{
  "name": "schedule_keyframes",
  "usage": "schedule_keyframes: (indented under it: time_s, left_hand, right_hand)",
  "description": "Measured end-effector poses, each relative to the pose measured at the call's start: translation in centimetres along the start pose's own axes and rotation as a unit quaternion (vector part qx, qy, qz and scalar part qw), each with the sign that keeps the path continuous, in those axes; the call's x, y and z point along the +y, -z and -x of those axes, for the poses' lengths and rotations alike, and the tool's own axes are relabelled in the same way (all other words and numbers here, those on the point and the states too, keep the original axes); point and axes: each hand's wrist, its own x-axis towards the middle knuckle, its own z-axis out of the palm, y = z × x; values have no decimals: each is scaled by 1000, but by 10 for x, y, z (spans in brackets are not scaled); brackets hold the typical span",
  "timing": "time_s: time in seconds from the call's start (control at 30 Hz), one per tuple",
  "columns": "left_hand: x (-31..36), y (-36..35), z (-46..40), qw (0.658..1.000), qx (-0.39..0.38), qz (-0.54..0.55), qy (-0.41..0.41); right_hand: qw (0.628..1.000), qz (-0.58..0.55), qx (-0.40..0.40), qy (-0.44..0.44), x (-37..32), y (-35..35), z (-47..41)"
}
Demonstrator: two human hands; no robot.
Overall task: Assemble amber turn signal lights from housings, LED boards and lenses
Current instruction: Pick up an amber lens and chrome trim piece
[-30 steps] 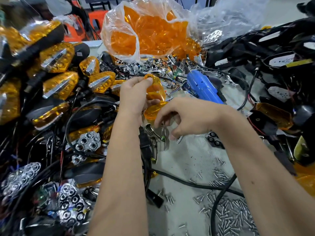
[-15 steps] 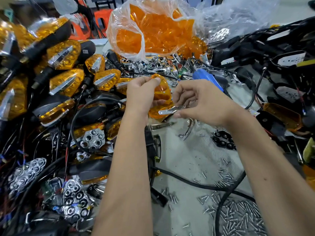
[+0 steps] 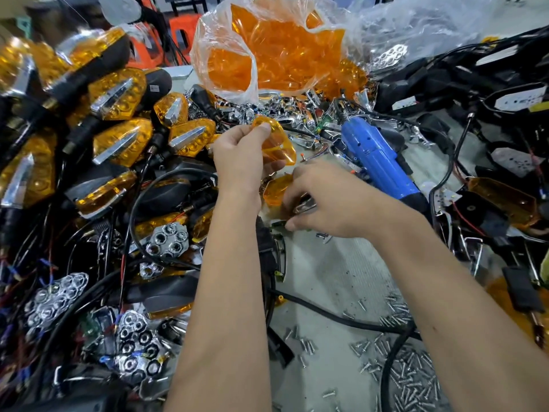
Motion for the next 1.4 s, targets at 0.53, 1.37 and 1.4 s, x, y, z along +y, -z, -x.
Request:
schedule_keyframes:
  time_s: [0.53, 1.37, 1.4]
  left_hand:
    - [-4, -2, 4, 989, -141, -20, 42]
    - [-11, -6, 8, 978, -178, -101, -33]
    - [-11, -6, 8, 977, -183, -101, -37]
  right_hand:
    - [847, -434, 295, -89, 41, 3, 10]
    - [800, -537, 266, -28, 36, 3, 9]
    - [803, -530, 270, -31, 37, 3, 10]
